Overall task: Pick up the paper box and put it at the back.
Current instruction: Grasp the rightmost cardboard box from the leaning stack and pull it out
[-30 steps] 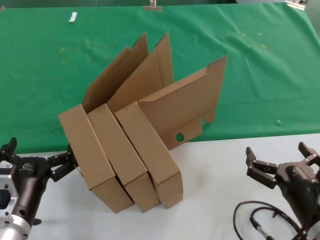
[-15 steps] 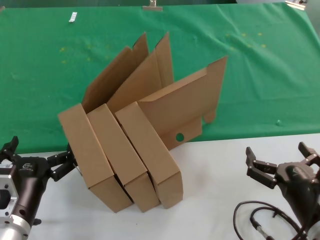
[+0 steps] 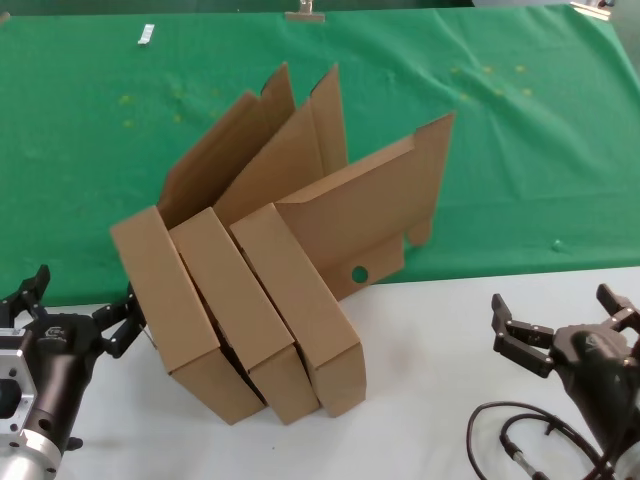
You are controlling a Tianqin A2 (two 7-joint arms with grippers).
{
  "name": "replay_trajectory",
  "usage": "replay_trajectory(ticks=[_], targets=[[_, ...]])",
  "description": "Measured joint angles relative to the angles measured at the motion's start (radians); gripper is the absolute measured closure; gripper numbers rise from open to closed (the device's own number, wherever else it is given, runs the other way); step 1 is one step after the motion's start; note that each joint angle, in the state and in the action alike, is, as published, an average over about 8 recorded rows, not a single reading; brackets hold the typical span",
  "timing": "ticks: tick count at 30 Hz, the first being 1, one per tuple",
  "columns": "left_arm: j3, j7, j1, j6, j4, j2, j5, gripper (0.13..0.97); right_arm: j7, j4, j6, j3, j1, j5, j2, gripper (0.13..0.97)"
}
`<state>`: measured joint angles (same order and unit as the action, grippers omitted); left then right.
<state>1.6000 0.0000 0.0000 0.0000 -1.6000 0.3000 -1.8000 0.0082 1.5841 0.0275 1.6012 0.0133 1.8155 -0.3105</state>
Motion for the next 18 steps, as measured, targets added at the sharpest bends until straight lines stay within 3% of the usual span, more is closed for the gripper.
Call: replay_trajectory(ticks=[4, 18], targets=[[0.0, 0.0, 0.0, 0.0, 0.0, 0.0, 0.0, 0.335, 0.0, 0.0, 0.0, 0.0, 0.0, 0.0, 0.0, 0.129], [0.0, 0.0, 0.0, 0.0, 0.0, 0.0, 0.0, 0.657, 0.0, 0.0, 0.0, 0.0, 0.0, 0.0, 0.0, 0.129]])
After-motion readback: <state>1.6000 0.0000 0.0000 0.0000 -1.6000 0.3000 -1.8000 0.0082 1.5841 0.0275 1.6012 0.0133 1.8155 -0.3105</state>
